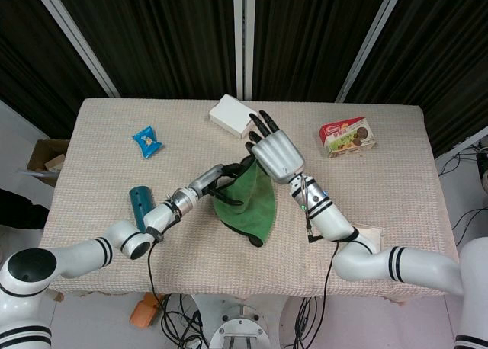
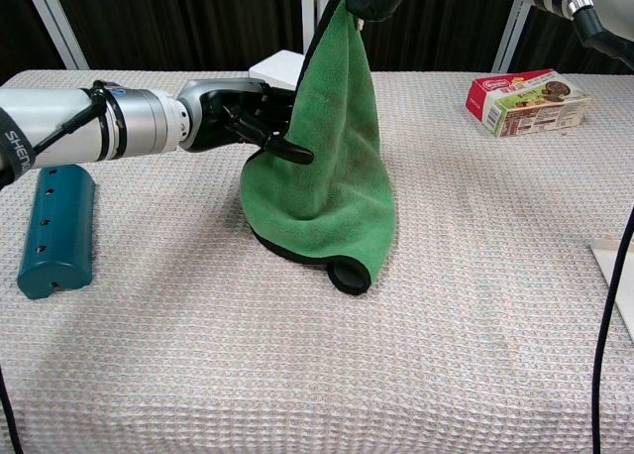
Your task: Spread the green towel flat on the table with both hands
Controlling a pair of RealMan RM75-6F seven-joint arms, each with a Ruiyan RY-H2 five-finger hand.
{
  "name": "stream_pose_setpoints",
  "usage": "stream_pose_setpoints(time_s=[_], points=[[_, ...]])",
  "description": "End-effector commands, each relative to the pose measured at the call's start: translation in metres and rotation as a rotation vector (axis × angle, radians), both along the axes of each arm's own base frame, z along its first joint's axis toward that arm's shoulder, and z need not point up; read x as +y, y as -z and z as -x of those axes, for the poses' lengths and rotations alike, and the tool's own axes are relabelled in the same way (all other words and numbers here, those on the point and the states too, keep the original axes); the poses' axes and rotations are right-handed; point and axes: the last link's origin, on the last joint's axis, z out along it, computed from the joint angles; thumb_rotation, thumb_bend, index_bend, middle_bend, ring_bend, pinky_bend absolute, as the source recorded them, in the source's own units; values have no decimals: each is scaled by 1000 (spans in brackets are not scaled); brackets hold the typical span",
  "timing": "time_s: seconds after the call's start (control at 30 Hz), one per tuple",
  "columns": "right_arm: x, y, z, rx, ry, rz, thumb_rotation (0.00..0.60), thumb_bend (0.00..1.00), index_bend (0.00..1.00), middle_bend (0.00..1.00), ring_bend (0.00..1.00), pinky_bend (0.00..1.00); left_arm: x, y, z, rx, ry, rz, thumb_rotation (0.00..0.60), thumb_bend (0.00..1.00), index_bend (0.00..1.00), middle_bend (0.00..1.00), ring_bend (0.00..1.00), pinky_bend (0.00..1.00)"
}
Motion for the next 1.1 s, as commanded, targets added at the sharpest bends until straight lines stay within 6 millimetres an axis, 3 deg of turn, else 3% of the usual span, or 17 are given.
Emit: stream_pose_setpoints(time_s=[0.03,0.3,0.43,0.63,0.9,1.1], points=[[-1,1,-1,-4,2,-2,600,514,864,330,4,0,-2,0,-1,-11,1,16,600,17,222,226,160,163],[-6,1,3,-6,19,1,600,515,864,330,4,0,-11,9,-13,-67,-1,115,600,17,256,331,220,165],[-8,-2,9,-4,32,10,600,514,864,333,9,0,-15,3,-12,-122,1,161,600,17,348,464,343,183],[-12,-6,23,6,60,24,600,515,866,335,12,0,-16,-16,11,-159,27,168,600,17,413,571,461,190],[-13,-5,26,5,64,20,600,515,869,338,14,0,-10,-42,48,-154,-20,107,600,17,421,578,472,190],[-13,-1,24,7,61,12,600,515,871,339,15,0,-11,-46,57,-176,-69,83,600,51,525,673,580,238]])
